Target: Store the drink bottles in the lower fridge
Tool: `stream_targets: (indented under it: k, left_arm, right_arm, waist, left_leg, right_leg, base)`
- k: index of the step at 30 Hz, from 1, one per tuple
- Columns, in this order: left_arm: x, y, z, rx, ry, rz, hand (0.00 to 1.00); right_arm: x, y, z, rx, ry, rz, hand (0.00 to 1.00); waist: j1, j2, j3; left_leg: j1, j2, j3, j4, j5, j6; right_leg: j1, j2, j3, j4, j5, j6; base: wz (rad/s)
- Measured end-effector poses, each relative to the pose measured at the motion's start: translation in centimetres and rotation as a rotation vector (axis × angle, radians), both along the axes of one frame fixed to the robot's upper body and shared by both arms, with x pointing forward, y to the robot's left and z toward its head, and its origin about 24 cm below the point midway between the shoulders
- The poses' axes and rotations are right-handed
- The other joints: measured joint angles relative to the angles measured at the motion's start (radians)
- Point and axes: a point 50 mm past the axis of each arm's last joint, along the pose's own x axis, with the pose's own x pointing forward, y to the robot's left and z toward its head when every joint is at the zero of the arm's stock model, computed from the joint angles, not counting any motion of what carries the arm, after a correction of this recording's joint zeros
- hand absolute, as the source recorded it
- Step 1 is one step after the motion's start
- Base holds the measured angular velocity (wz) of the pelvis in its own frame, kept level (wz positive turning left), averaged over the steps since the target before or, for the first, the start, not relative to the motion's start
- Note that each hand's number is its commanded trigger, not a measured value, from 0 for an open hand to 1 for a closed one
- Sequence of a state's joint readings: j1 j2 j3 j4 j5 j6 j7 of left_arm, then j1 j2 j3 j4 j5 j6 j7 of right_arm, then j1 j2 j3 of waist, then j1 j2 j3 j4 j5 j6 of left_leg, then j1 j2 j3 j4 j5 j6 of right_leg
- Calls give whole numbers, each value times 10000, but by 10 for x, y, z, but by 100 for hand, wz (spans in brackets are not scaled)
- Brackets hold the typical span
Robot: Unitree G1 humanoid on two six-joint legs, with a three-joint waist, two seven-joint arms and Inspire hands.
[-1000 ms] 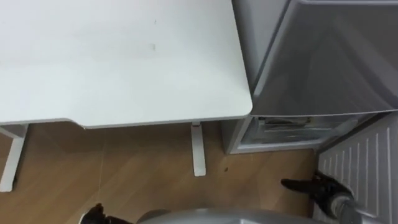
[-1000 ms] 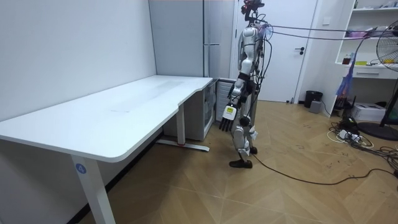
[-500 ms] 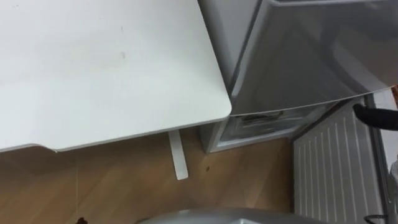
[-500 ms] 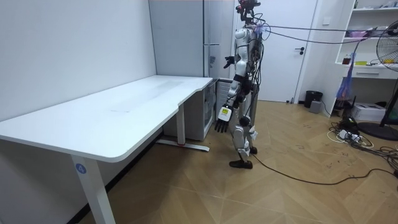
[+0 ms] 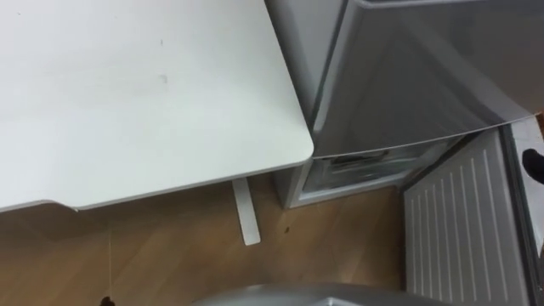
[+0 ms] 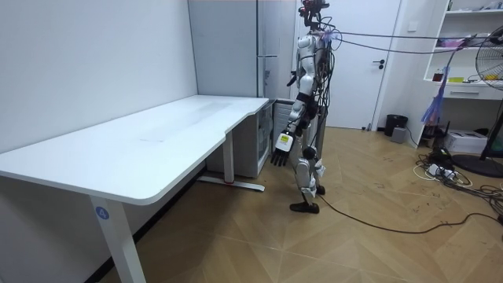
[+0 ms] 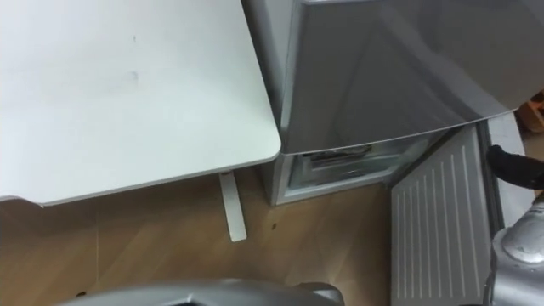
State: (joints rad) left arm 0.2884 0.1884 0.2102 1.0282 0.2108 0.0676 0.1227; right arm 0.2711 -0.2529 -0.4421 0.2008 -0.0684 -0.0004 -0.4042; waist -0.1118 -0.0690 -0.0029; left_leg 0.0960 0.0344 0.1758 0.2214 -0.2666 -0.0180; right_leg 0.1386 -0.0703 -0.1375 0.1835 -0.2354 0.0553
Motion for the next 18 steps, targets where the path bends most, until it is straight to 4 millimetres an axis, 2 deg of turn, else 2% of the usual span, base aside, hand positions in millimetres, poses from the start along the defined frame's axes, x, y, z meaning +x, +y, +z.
stream_targets:
  k: [4,7,10,12,16,18]
  left_arm:
    - [-1,5,3,172,-76,252,0]
    - [-7,9,5,196,-102,532,0]
    - [-8,12,6,201,-81,695,0]
    - [-6,16,8,286,-102,704,0]
    - [-10,18,9,278,258,517,0]
    - [-11,21,10,204,391,517,0]
  right_arm:
    - [-13,-19,-8,1355,-635,-1499,0]
    - [-22,-33,-17,2067,-536,-2522,0]
    - [-28,-51,-14,2374,-719,-3246,0]
    - [-38,-64,-21,2834,-641,-4167,0]
    - [-49,-73,-32,3698,-591,-5297,0]
    - [-53,-77,-37,4272,-620,-5779,0]
  waist:
    - [-20,22,-4]
    - [-165,-108,-21]
    - [-284,-234,-1]
    - [-326,-334,16]
    - [-389,-381,18]
    - [-498,-405,-36]
  left_leg:
    - [38,2,-11,-2,16,-1]
    - [-3,-2,-29,-9,44,0]
    - [-59,-17,-121,6,69,4]
    - [-147,-10,-186,48,88,-4]
    - [-226,15,-188,8,89,-7]
    - [-356,12,-260,37,95,-11]
  right_leg:
    - [52,-1,-4,14,2,-5]
    - [47,-5,-28,23,2,-5]
    - [27,-6,-28,17,9,-15]
    - [12,1,-109,13,19,-33]
    - [-19,18,-168,18,45,-74]
    - [-89,18,-255,24,49,-79]
  base:
    - [0]
    - [1]
    - [2]
    - [8]
    - [0]
    - [8]
